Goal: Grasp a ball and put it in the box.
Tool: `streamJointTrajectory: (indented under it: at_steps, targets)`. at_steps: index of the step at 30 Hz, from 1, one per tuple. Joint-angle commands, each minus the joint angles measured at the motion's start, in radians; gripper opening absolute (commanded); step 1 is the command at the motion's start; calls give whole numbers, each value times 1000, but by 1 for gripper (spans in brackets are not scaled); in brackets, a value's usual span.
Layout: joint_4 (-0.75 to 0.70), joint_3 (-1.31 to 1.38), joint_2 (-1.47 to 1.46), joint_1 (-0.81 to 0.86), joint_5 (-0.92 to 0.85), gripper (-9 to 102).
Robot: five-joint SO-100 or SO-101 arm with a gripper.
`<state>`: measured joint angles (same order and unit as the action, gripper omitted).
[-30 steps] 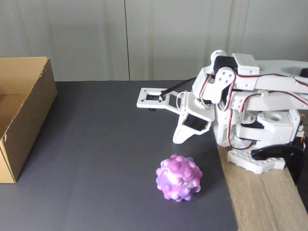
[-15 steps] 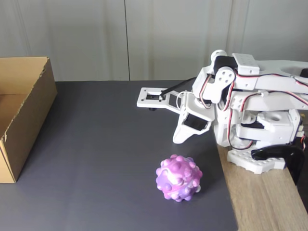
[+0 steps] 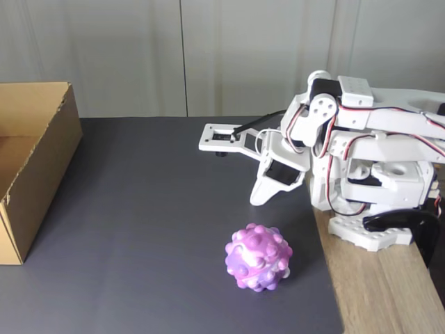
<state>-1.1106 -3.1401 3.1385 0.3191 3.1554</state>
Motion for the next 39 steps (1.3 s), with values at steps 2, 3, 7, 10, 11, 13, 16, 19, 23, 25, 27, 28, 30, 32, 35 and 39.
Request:
streamJointTrajectory:
  at_steps: [2,3,7,10,11,13,16,19,23,25,27,28,30,32,35,39]
  targets:
    - [9,32,-9,23,35,2]
    - [21,43,-9,17,38,3]
    - [26,98,-9,-20,43,4]
    - [18,150,-9,-40,49,4]
    - [15,170,-9,-48,49,4]
    - [5,213,-9,-58,54,4]
    - [-14,287,-11,-71,67,4]
    - [-20,393,-72,-77,69,3]
    - [-37,589,-235,-91,69,2]
    - [-74,689,-304,-135,61,0]
    - [-120,781,-362,-201,40,0]
    - [-140,825,-388,-239,25,0]
    - [-183,919,-451,-313,-3,0]
    - [-236,1039,-532,-379,-26,0]
    - [-282,1193,-640,-469,-34,0]
    - [-298,1221,-687,-575,-26,0]
